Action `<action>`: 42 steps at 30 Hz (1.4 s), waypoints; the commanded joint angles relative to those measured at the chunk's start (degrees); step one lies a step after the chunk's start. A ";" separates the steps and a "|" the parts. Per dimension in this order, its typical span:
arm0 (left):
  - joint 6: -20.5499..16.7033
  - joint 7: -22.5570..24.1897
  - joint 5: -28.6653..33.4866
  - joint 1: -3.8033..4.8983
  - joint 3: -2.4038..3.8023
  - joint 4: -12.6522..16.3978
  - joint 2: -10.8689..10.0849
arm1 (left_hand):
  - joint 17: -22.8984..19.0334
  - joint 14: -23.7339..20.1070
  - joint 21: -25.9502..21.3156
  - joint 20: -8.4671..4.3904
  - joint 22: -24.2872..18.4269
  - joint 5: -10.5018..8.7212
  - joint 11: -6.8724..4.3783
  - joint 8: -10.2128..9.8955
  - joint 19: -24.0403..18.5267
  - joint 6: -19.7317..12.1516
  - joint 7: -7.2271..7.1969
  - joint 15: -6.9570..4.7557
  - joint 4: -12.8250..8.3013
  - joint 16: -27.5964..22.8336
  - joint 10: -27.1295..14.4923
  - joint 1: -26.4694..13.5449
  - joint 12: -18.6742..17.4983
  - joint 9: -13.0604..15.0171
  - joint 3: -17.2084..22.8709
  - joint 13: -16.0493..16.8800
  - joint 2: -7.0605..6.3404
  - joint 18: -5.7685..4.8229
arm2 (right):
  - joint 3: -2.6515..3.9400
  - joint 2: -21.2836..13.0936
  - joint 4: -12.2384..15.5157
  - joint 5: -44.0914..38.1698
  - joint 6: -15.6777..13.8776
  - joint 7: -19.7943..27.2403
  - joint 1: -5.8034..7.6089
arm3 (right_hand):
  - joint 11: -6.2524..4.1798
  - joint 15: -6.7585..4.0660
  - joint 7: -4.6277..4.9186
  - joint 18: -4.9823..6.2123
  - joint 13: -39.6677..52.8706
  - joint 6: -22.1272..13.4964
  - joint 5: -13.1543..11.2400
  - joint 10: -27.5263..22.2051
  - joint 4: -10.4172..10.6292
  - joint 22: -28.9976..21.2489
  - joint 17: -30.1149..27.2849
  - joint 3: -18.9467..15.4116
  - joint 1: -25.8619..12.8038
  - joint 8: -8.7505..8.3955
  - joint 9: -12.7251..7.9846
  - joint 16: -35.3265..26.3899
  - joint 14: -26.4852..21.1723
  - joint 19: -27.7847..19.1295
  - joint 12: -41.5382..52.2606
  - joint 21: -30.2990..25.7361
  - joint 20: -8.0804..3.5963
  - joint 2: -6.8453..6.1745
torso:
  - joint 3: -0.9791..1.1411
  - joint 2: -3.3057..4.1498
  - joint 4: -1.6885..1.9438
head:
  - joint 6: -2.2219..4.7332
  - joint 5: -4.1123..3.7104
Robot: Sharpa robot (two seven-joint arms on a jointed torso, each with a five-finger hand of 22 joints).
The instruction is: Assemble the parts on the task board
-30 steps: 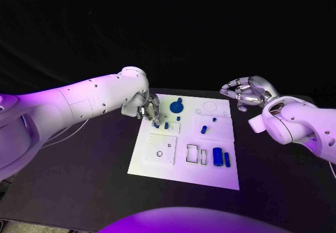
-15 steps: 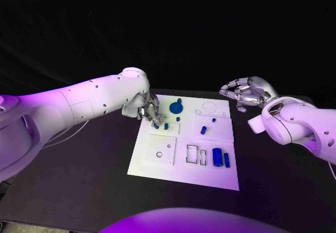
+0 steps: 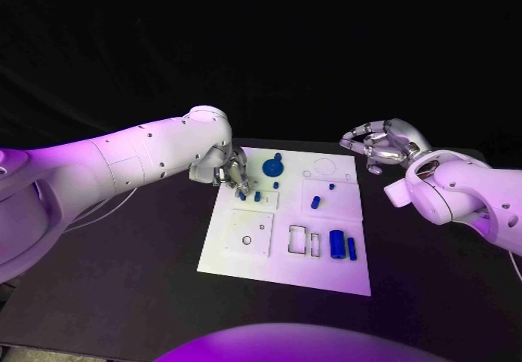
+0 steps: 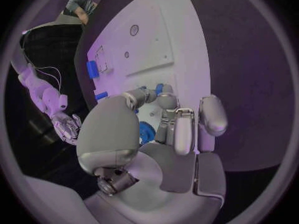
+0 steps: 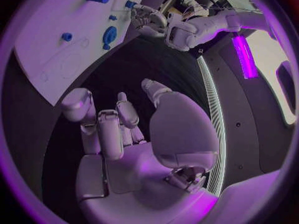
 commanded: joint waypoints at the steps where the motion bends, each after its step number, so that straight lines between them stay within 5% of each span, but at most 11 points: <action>1: -0.85 -0.40 0.24 -0.42 -0.25 0.08 0.21 | 5.55 3.66 -0.13 0.07 0.04 -0.45 -0.08 -0.07 0.51 -0.06 -0.42 -0.22 -6.76 0.36 0.54 -1.02 0.22 1.14 5.79 0.11 -0.03 -0.79 | 0.00 0.02 0.10 -0.17 0.79 0.31 -0.03 | 0.02 -0.38 -0.07 0.61 -0.04 -0.30 0.40 -0.30 0.14 -0.05 1.13 -0.15 0.34 0.29 0.06 -0.34 2.27 -0.22 0.25 -0.19 -0.13 0.02 | 0.00 0.01 0.03 | 0.00 0.00; 10: -0.23 -0.20 0.41 -0.43 -0.28 0.04 0.10 | 5.74 3.69 -0.51 -0.11 -0.09 -1.26 -0.34 -0.83 0.69 0.29 -0.84 -0.40 -3.42 0.46 0.46 -3.28 0.32 1.54 -0.51 0.43 -0.52 -0.83 | 0.00 0.01 0.14 -0.17 0.65 0.40 -0.03 | 0.02 -0.38 -0.06 0.62 -0.11 -0.34 0.40 -0.37 0.16 -0.09 1.13 -0.18 0.38 0.32 0.06 -0.35 2.27 -0.24 0.21 -0.26 -0.13 0.03 | -0.01 0.00 0.03 | -0.09 0.05; 25: 0.31 -0.20 0.43 -0.43 -0.41 -0.08 -0.12 | 5.83 3.70 -0.77 -0.16 -0.20 -1.62 -0.35 -1.87 0.77 1.28 -0.90 -0.43 0.23 0.50 0.38 -4.61 0.57 1.33 -5.59 0.87 -1.71 -0.83 | 0.00 -0.03 0.13 -0.17 0.59 0.48 -0.04 | 0.03 -0.37 -0.06 0.63 -0.12 -0.37 0.39 -0.37 0.21 -0.13 1.11 -0.21 0.36 0.33 0.05 -0.36 2.26 -0.27 0.22 -0.32 -0.13 0.04 | 0.03 -0.03 -0.02 | -0.08 0.11; 34: -0.68 -0.31 0.27 -0.45 -0.45 -0.02 -0.49 | 5.62 3.63 -1.08 -0.11 -0.43 -6.69 -0.23 -2.90 0.76 1.83 -0.79 -0.33 3.75 0.42 0.02 -4.36 0.09 1.21 -12.02 0.31 -2.32 -0.80 | 0.00 -0.05 0.08 -0.09 0.75 0.53 -0.04 | 0.05 -0.37 -0.04 0.70 -0.26 -0.42 0.37 -0.50 0.36 -0.39 0.89 -0.29 0.24 0.35 0.04 -0.46 2.20 -0.43 0.13 -0.65 -0.13 0.10 | 0.01 0.03 -0.09 | -0.05 0.03; 42: -1.80 -0.21 -0.01 -0.49 -0.40 0.47 -1.23 | 5.65 3.64 -1.12 -0.09 -0.41 -7.76 -0.22 -3.15 0.82 2.01 -0.77 -0.32 5.28 0.44 0.01 -4.00 0.07 1.24 -13.99 0.29 -2.48 -0.80 | 0.00 -0.11 0.08 -0.05 0.78 0.57 -0.04 | 0.07 -0.34 -0.01 0.77 -0.47 -0.56 0.33 -0.73 0.55 -0.68 0.53 -0.42 0.10 0.35 0.01 -0.64 2.08 -0.64 -0.01 -1.04 -0.12 0.12 | 0.03 0.06 -0.05 | -0.01 -0.07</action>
